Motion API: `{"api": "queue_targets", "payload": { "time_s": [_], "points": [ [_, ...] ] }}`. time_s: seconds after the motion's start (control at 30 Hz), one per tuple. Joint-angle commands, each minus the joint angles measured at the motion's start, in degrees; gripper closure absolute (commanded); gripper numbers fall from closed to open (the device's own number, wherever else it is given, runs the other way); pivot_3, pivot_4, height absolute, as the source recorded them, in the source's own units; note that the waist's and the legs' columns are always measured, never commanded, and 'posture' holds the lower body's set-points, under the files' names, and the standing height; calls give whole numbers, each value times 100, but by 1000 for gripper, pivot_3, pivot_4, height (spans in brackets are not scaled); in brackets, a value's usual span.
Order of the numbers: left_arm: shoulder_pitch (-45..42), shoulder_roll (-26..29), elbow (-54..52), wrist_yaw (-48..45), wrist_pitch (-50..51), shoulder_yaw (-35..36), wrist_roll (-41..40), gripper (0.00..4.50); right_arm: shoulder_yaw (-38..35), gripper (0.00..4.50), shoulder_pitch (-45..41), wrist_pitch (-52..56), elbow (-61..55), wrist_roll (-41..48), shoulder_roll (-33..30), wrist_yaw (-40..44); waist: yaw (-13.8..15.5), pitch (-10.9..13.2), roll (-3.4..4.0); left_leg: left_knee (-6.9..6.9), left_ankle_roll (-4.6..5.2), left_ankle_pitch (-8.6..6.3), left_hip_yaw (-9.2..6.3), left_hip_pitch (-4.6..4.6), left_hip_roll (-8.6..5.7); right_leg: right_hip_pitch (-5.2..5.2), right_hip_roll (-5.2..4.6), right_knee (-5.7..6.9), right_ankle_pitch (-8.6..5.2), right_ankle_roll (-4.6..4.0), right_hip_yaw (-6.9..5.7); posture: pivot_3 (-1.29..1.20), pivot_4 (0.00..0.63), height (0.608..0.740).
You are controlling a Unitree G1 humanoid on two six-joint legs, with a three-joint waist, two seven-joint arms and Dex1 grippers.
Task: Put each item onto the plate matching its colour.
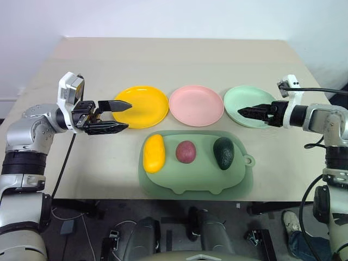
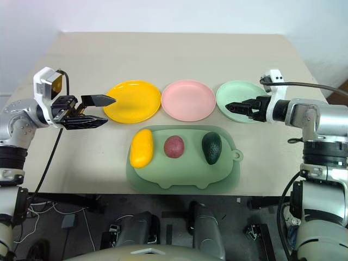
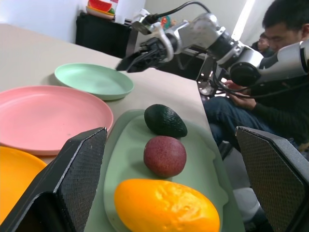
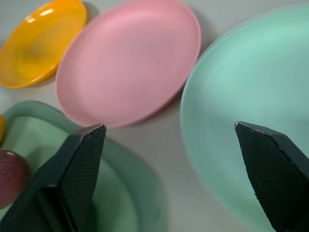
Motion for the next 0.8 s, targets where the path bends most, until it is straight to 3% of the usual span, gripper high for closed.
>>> {"api": "queue_targets", "payload": {
  "time_s": [0.03,0.13,0.3,0.57,0.8],
  "points": [
    [35,13,-69,-26,-104,33,-76,30,-684,0,-17,1329,-955,552,85,-386,2,0,0,0,2,-1,-1,0,0,0,0,-1,0,0,0,0,150,740],
    [52,2,-55,-26,-93,48,-73,30,-1037,0,-175,2062,-1205,761,284,-812,0,-1,-1,0,24,-13,-3,0,1,0,1,-1,0,0,1,0,150,740],
    [52,-34,-35,-26,-88,25,-50,30,-1104,0,367,2230,-1608,3018,440,-2365,0,-1,-2,-4,26,-14,-5,1,1,0,2,-1,0,-1,0,0,150,740],
    [-18,-93,58,-26,-102,-72,-37,30,-1313,0,876,2230,-1737,5686,705,-5481,-6,-2,-3,-5,27,-14,-2,1,-1,1,0,-3,1,1,2,0,150,740],
    [-92,-48,150,-26,-125,-155,-70,30,-6,0,1339,724,-1962,8507,-559,-8002,-4,-2,-5,-6,31,-17,-3,-1,-1,1,-1,-6,1,1,4,0,150,740]
  ]
}}
